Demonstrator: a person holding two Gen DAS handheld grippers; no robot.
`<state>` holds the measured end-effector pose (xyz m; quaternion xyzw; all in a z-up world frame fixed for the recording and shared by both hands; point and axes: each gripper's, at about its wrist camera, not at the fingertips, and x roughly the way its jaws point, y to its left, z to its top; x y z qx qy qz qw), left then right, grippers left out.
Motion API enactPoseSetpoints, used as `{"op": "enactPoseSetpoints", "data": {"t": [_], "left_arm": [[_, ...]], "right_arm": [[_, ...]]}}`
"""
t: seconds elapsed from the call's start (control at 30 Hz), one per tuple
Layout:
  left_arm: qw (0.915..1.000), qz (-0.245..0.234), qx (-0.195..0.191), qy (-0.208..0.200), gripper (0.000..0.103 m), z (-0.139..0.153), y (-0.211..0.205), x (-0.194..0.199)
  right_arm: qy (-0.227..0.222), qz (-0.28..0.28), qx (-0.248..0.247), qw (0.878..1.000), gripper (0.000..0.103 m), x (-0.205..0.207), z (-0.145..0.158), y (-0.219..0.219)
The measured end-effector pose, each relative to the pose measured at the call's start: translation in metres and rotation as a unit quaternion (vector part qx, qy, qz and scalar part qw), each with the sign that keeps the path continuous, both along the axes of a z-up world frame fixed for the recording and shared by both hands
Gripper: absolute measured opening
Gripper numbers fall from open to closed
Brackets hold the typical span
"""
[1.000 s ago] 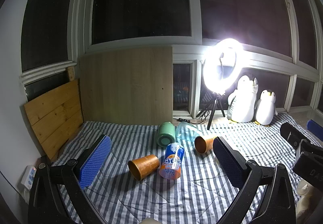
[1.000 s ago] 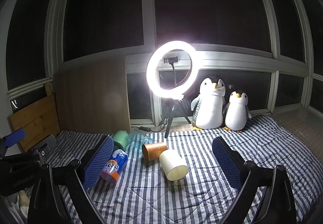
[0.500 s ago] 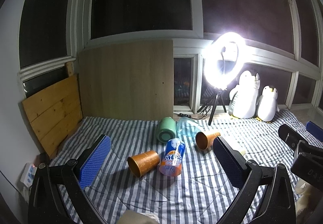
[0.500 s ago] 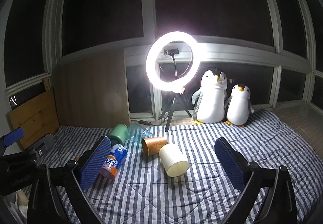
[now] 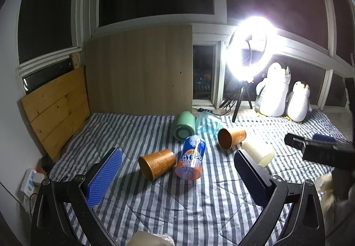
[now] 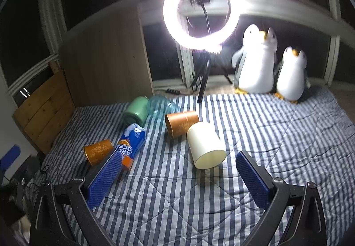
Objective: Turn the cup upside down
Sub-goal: 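Reach the right gripper to the orange paper cup and close on it, then lift the orange cup with the right gripper and carry it toward the left tool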
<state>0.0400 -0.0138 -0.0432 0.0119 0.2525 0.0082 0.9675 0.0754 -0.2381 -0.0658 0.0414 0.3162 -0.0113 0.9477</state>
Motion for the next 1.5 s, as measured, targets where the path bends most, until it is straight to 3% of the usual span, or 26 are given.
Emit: {"op": "enactPoseSetpoints", "data": {"t": [0.37, 0.43, 0.53, 0.77, 1.0, 1.27, 1.5], "left_arm": [[0.9994, 0.018, 0.003, 0.028, 0.103, -0.018, -0.002, 0.011], [0.9991, 0.024, 0.004, 0.033, 0.103, -0.022, -0.001, 0.013], [0.9985, 0.035, 0.006, 0.041, 0.103, -0.028, 0.002, 0.015], [0.9963, 0.058, 0.002, 0.064, 0.103, -0.043, 0.017, 0.022], [0.9941, 0.08, 0.002, 0.074, 0.102, -0.05, 0.033, 0.025], [0.9907, 0.106, -0.004, 0.084, 0.102, -0.055, 0.061, 0.028], [0.9896, 0.113, -0.007, 0.089, 0.102, -0.058, 0.071, 0.032]], "right_arm": [[0.099, 0.013, 0.105, 0.99, 0.101, 0.095, -0.03, -0.058], [0.124, 0.003, 0.137, 0.983, 0.095, 0.117, -0.041, -0.074], [0.149, -0.009, 0.184, 0.972, 0.079, 0.145, -0.052, -0.095], [0.193, -0.01, 0.202, 0.96, 0.055, 0.205, -0.066, -0.102], [0.23, -0.037, 0.257, 0.938, 0.051, 0.257, -0.089, -0.106], [0.265, -0.065, 0.231, 0.934, 0.045, 0.294, -0.107, -0.097], [0.301, -0.044, 0.205, 0.93, 0.036, 0.31, -0.128, -0.069]]}}
